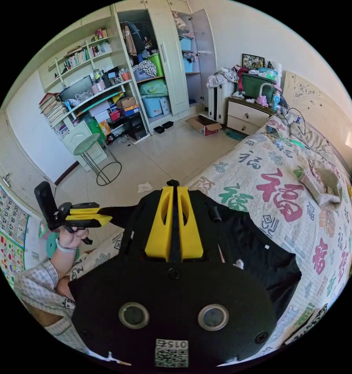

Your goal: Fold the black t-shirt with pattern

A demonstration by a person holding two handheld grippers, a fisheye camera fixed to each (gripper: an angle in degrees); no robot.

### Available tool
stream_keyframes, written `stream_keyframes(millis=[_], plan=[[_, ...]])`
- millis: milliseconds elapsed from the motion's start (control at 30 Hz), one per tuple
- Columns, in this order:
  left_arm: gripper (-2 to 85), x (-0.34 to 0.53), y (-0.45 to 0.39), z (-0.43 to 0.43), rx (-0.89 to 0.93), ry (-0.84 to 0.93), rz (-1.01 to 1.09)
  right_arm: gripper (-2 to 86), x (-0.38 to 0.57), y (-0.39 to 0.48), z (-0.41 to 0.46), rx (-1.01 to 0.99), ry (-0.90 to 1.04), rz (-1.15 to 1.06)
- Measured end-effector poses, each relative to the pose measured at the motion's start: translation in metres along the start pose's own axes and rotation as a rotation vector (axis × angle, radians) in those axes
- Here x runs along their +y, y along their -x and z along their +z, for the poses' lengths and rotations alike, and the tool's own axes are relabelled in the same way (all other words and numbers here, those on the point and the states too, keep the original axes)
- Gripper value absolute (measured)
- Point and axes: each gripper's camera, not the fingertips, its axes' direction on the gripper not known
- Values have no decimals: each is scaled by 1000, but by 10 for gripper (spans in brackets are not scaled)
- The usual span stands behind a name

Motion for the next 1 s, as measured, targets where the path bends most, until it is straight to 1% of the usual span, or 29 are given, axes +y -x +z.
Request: stream_keyframes(millis=[33,67,133,167,200,267,333,367,467,500,533,600,667,700,733,800,867,900,1000], plan=[[1,1,-9,3,13,22,36,1,15,-3,-6,2,6,8],[3,4,-26,13,33,80,109,4,43,-9,-17,7,5,19],[10,13,-51,33,60,194,208,15,83,-17,-24,4,64,30],[21,19,-63,48,73,279,258,30,105,-23,-24,-2,136,25],[36,26,-72,61,81,360,293,42,124,-28,-25,20,197,31],[60,33,-80,72,94,451,321,53,143,-34,-33,94,235,28],[72,33,-83,68,110,456,323,59,152,-36,-46,142,216,16],[73,30,-84,60,108,418,319,64,154,-35,-55,137,192,0],[71,17,-89,48,26,322,320,66,151,-28,-62,120,170,-53],[70,13,-92,54,14,323,322,66,151,-25,-59,113,183,-78],[70,12,-94,59,18,334,326,65,152,-24,-56,105,197,-90],[69,14,-101,88,43,428,351,54,159,-23,-42,106,286,-118],[67,20,-102,110,6,516,371,12,169,-27,-34,157,356,-130],[62,25,-102,120,-31,572,385,3,178,-28,-38,150,333,-154],[59,28,-101,123,-42,590,390,-2,181,-30,-42,139,321,-157],[29,30,-100,117,-27,564,407,-7,192,-35,-57,102,304,-150],[11,28,-97,112,5,554,396,-7,198,-42,-66,109,293,-125],[6,28,-96,109,38,554,391,-6,201,-45,-70,117,295,-112],[9,28,-92,104,50,564,392,11,210,-52,-83,89,280,-96]])
